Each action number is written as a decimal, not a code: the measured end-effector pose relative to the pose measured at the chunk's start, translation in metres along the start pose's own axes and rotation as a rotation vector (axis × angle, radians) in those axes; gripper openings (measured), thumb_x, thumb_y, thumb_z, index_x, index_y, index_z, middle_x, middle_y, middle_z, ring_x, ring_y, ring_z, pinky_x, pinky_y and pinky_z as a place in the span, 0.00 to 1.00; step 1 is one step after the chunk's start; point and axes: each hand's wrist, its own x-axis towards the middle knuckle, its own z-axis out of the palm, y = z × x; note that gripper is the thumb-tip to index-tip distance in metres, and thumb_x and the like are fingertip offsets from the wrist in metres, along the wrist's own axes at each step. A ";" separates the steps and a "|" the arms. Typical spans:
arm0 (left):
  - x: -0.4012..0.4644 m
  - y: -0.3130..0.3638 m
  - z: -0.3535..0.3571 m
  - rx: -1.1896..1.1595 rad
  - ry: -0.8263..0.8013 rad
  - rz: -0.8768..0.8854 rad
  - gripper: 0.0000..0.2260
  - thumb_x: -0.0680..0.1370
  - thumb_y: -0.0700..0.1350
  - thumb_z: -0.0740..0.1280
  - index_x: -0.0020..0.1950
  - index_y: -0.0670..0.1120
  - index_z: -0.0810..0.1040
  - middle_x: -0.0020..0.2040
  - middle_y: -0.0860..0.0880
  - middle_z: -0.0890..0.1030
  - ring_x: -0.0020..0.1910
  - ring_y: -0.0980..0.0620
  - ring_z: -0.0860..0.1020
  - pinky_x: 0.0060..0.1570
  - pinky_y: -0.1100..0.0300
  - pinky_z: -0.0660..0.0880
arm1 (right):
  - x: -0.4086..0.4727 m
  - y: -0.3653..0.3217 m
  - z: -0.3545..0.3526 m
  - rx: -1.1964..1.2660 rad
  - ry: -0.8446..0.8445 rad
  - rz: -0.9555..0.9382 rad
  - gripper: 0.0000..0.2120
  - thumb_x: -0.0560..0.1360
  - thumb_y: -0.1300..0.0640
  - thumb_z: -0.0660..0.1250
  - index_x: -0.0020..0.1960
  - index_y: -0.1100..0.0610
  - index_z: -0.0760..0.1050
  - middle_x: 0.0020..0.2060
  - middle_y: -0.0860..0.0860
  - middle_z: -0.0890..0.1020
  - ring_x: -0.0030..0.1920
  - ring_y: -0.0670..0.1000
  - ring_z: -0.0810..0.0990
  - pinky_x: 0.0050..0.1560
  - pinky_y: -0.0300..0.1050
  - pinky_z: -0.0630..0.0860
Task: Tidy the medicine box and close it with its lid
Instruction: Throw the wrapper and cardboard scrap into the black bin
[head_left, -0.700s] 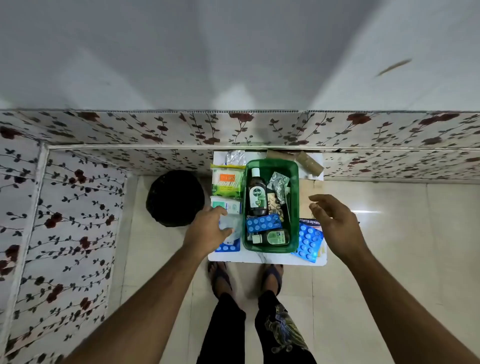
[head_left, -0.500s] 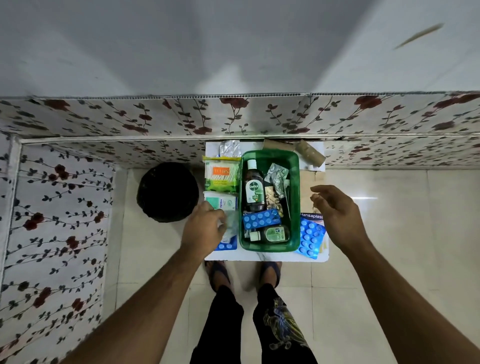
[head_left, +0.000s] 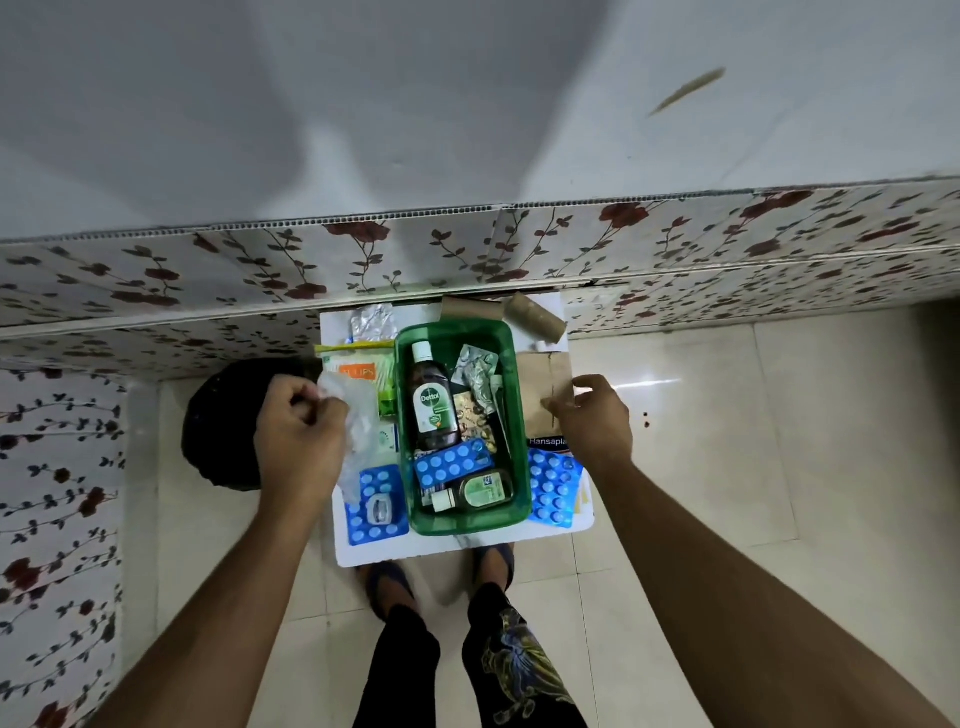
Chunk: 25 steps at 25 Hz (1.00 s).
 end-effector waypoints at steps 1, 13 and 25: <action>0.000 0.000 0.003 -0.013 -0.001 -0.002 0.04 0.76 0.35 0.65 0.48 0.42 0.72 0.32 0.50 0.75 0.23 0.63 0.73 0.23 0.74 0.66 | 0.001 0.000 0.001 0.027 0.011 0.013 0.23 0.70 0.47 0.75 0.61 0.52 0.75 0.40 0.44 0.81 0.49 0.53 0.82 0.50 0.51 0.79; -0.008 0.003 -0.017 -0.074 -0.053 -0.047 0.13 0.80 0.35 0.59 0.43 0.47 0.81 0.48 0.50 0.83 0.39 0.61 0.77 0.33 0.73 0.71 | -0.026 -0.023 -0.050 0.459 -0.019 -0.082 0.02 0.72 0.61 0.71 0.44 0.59 0.78 0.39 0.55 0.85 0.40 0.56 0.83 0.42 0.52 0.82; 0.067 -0.119 -0.148 -0.082 0.063 -0.207 0.10 0.74 0.38 0.71 0.54 0.42 0.80 0.46 0.46 0.84 0.43 0.50 0.82 0.41 0.59 0.76 | -0.167 -0.154 0.118 0.201 -0.209 -0.434 0.03 0.74 0.59 0.68 0.46 0.54 0.79 0.35 0.47 0.84 0.37 0.52 0.83 0.39 0.46 0.76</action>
